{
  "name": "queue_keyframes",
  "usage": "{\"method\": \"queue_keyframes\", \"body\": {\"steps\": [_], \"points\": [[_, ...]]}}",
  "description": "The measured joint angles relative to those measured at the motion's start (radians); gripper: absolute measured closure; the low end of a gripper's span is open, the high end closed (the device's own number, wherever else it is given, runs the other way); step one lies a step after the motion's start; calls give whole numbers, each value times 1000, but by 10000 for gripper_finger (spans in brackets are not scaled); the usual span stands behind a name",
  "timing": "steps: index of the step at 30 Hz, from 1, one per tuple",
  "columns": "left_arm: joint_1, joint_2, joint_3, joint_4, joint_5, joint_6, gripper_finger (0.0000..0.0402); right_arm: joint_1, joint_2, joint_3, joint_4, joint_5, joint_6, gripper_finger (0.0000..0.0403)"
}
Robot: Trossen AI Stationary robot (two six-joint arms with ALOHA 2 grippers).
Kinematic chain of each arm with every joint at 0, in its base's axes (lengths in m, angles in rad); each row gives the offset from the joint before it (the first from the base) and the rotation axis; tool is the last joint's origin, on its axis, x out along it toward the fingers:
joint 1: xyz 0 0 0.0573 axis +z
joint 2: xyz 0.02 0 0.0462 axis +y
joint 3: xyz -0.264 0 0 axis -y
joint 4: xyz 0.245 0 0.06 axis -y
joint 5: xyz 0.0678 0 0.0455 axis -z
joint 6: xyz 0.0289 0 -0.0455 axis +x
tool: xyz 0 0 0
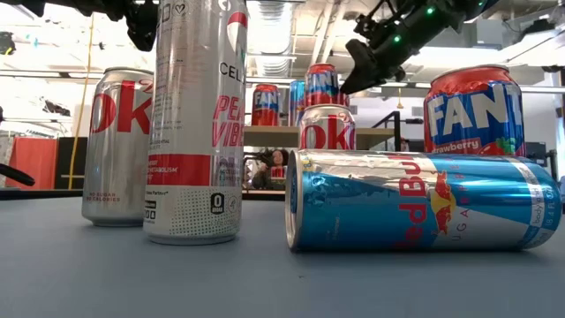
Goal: Place canned beverage on shelf
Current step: Adjust the orange soda can
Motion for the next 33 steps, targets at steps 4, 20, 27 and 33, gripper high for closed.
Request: {"method": "queue_keyframes", "body": {"steps": [4, 20, 27, 33], "points": [[0, 0, 0, 0, -7, 0, 228, 31, -18, 0, 4, 115, -23, 338], [0, 0, 0, 9, -96, -33, 228, 199, -181, 0, -61, 127, 73, 338], [0, 1, 0, 25, -108, -33, 228, 184, -40, 0, -46, 199, 87, 338], [0, 0, 0, 25, -108, -32, 228, 175, 33, 0, -27, 224, 89, 342]]}}
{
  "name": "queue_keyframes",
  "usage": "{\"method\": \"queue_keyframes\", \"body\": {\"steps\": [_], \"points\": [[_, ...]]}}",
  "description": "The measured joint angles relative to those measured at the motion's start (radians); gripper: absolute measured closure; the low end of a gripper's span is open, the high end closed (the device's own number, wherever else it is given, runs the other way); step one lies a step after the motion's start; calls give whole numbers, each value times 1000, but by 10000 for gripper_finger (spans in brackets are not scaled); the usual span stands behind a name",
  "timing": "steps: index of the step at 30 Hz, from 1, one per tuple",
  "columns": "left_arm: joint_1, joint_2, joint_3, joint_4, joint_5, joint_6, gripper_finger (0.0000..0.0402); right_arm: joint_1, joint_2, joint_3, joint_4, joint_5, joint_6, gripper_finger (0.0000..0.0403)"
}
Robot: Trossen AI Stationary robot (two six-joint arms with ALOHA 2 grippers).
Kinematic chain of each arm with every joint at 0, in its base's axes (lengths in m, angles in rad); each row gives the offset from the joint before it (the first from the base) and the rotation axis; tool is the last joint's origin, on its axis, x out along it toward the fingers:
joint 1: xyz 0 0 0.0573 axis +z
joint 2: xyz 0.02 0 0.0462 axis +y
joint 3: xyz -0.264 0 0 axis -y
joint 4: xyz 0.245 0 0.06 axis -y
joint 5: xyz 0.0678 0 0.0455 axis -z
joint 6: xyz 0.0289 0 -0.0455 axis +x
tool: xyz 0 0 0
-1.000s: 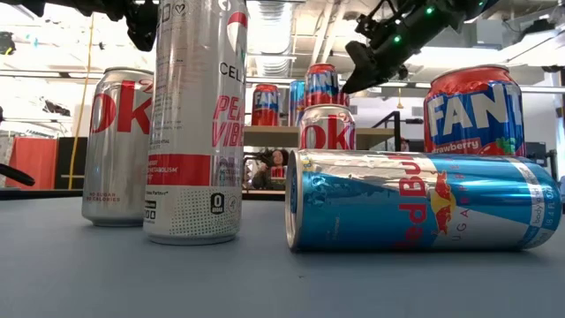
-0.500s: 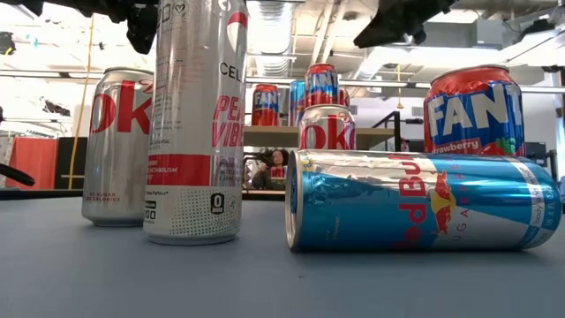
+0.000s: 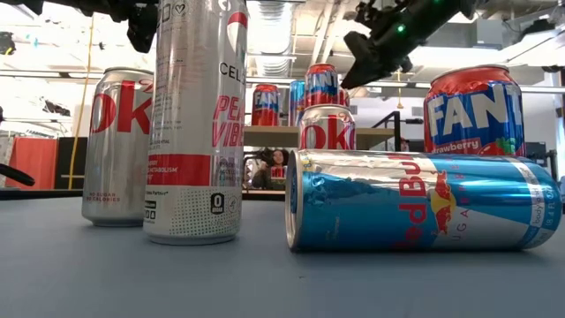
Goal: Place canned beverage on shelf
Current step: Adjust the orange soda can
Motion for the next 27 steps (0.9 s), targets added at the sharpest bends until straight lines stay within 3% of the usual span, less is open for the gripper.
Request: {"method": "queue_keyframes", "body": {"steps": [7, 13, 20, 27], "points": [[0, 0, 0, -1, 0, 13, 228, -40, 68, 0, 35, -4, 10, 374], [0, 0, 0, 0, 0, 12, 228, -59, 155, 0, 188, -104, -7, 395], [0, 0, 0, 1, -23, 11, 228, -94, 237, 2, 325, -180, -36, 402], [0, 0, 0, 1, -23, 11, 228, -102, 264, 47, 356, -223, -110, 402]]}}
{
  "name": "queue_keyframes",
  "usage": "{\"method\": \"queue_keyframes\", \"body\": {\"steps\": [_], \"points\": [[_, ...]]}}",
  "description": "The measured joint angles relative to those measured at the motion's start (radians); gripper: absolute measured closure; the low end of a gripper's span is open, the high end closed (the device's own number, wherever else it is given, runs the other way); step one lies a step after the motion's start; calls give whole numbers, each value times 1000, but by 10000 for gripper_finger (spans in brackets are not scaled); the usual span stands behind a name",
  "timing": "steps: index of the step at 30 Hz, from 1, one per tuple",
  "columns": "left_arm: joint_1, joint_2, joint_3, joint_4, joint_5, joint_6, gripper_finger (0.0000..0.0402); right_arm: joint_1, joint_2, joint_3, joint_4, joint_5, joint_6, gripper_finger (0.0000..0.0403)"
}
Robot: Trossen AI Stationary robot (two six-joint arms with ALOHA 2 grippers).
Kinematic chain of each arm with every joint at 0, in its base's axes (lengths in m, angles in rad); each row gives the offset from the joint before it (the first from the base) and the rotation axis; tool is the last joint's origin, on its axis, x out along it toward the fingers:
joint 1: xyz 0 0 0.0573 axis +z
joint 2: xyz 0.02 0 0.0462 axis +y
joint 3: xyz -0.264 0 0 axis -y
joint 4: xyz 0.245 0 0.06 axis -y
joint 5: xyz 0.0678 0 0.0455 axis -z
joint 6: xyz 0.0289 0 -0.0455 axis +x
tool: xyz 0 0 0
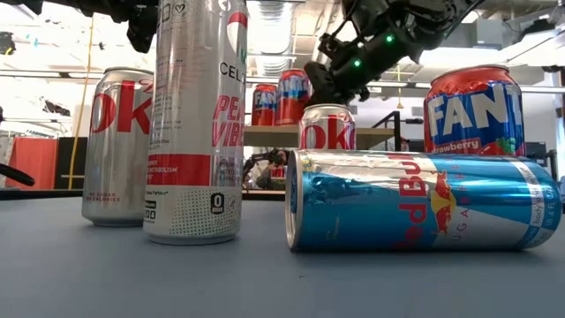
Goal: Place canned beverage on shelf
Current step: Adjust the orange soda can
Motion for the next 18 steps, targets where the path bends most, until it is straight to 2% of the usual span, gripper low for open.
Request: {"method": "queue_keyframes", "body": {"steps": [3, 8, 18], "points": [[0, 0, 0, 0, -2, 1, 228, 4, -11, 10, -22, -3, -16, 402], [0, 0, 0, 0, -2, 2, 228, 16, -55, 11, -34, 154, -9, 403], [0, 0, 0, -3, -2, 7, 228, -48, -42, 11, 7, 87, -3, 403]]}}
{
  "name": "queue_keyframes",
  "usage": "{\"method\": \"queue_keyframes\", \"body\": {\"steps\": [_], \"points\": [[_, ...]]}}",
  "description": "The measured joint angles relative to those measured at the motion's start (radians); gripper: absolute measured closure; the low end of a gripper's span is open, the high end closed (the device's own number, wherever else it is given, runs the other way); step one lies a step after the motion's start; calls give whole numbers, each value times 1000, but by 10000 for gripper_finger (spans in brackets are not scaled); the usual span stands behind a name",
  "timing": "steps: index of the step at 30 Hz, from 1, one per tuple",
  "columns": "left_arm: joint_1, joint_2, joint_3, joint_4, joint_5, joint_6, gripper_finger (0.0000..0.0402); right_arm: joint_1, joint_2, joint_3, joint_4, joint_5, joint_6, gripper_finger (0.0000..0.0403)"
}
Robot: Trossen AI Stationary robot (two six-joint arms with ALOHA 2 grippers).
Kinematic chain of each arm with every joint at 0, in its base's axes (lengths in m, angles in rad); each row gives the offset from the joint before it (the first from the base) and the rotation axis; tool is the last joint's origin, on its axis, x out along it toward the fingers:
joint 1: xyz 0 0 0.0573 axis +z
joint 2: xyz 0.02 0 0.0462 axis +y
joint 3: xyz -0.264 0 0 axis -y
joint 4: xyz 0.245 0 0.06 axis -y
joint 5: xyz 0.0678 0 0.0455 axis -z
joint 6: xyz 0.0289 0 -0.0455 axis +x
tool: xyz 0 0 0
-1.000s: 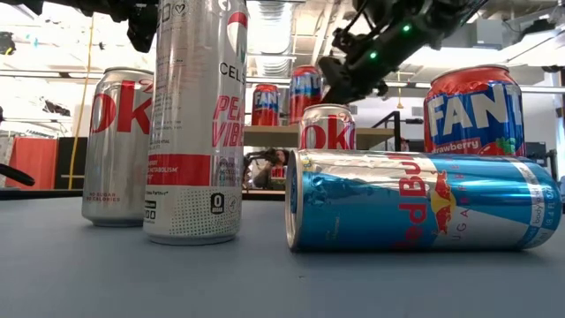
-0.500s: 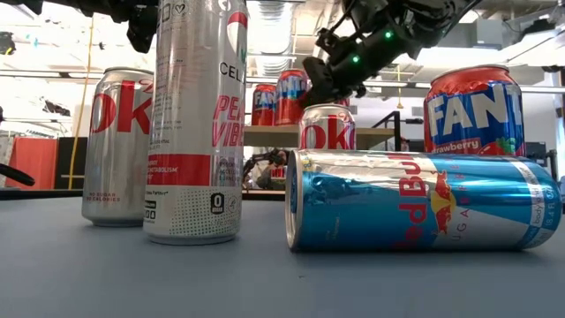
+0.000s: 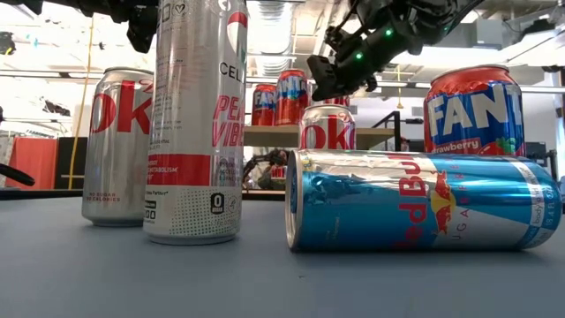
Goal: Place canned beverage on shelf
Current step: Adjust the orange soda can
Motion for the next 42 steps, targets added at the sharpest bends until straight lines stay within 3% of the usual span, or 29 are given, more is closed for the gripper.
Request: {"method": "queue_keyframes", "body": {"steps": [16, 24, 29, 42], "points": [[0, 0, 0, 3, -3, 0, 228, -59, 13, -1, 99, -206, -47, 403], [0, 0, 0, 3, -19, -1, 228, -70, 25, -1, 105, -194, -80, 403], [0, 0, 0, 1, -20, -1, 228, -3, -15, -1, 43, -42, -104, 403], [0, 0, 0, -2, -19, 22, 228, 15, 23, -1, 78, -104, -72, 403]]}}
